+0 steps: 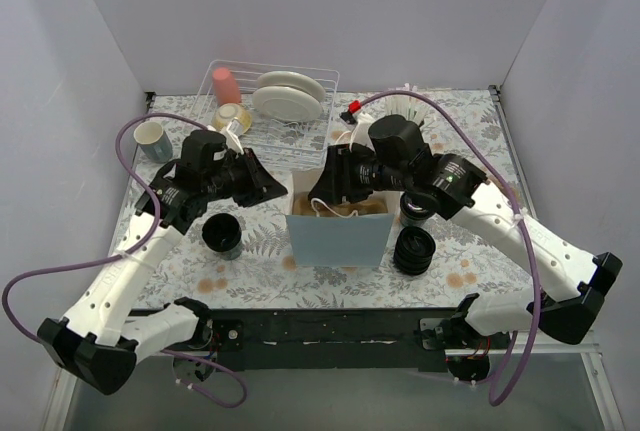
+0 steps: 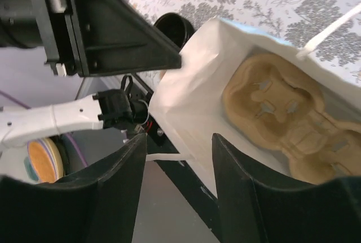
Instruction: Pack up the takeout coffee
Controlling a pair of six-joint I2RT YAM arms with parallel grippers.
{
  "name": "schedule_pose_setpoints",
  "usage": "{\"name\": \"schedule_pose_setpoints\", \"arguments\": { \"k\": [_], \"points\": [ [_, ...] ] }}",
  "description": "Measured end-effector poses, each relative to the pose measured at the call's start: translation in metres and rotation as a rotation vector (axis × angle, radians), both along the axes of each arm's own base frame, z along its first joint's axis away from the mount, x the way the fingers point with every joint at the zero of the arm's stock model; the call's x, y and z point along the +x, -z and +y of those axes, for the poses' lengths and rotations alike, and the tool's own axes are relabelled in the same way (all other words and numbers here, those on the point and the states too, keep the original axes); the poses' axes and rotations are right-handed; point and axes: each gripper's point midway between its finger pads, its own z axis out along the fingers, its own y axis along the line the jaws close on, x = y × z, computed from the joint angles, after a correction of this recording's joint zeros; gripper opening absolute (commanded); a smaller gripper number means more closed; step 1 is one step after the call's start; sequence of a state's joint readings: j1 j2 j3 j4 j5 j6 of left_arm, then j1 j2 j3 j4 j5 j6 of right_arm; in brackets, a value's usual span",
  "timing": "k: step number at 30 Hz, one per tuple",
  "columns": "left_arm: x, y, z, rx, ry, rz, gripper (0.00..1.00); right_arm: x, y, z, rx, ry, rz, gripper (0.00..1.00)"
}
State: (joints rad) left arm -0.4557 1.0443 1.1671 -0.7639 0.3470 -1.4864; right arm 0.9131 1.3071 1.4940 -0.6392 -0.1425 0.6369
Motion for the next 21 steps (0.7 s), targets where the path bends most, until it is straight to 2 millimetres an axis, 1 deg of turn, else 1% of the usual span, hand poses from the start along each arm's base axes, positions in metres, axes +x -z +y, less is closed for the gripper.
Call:
{"name": "schedule_pose_setpoints", "arguments": {
  "k": [1, 4, 6, 9, 11, 13, 16, 17, 19, 21],
  "points": [
    [0.002, 0.0, 0.001, 0.009, -0.006, 0.001, 0.38, -0.003, 0.002, 0.001, 0.006, -0.026, -0.002, 0.56],
    [0.007, -0.008, 0.003, 0.027, -0.022, -0.011, 0.5, -0.01, 0.005, 0.004, 0.005, -0.08, -0.004, 0.54],
    [0.011, -0.017, 0.004, 0.034, -0.03, -0.028, 0.51, -0.014, 0.004, 0.005, 0.009, -0.115, -0.016, 0.53],
    [0.015, -0.03, 0.003, 0.034, -0.033, -0.056, 0.53, -0.019, -0.005, 0.009, 0.035, -0.175, -0.048, 0.51],
    [0.016, -0.032, 0.003, 0.037, -0.03, -0.061, 0.54, -0.021, -0.011, 0.011, 0.048, -0.201, -0.067, 0.5],
    [0.016, -0.028, 0.003, 0.044, -0.024, -0.05, 0.54, -0.022, -0.013, 0.012, 0.056, -0.22, -0.081, 0.49],
    [0.015, -0.015, 0.001, 0.055, -0.009, -0.016, 0.49, -0.024, -0.012, 0.012, 0.056, -0.235, -0.089, 0.48],
    [0.015, -0.01, 0.0, 0.059, -0.005, 0.0, 0.43, -0.024, -0.01, 0.012, 0.056, -0.235, -0.091, 0.47],
    [0.016, 0.0, -0.001, 0.07, 0.003, 0.027, 0.35, -0.026, -0.004, 0.01, 0.046, -0.234, -0.082, 0.46],
    [0.017, 0.005, -0.002, 0.077, 0.007, 0.042, 0.26, -0.028, 0.001, 0.007, 0.038, -0.235, -0.074, 0.45]
  ]
}}
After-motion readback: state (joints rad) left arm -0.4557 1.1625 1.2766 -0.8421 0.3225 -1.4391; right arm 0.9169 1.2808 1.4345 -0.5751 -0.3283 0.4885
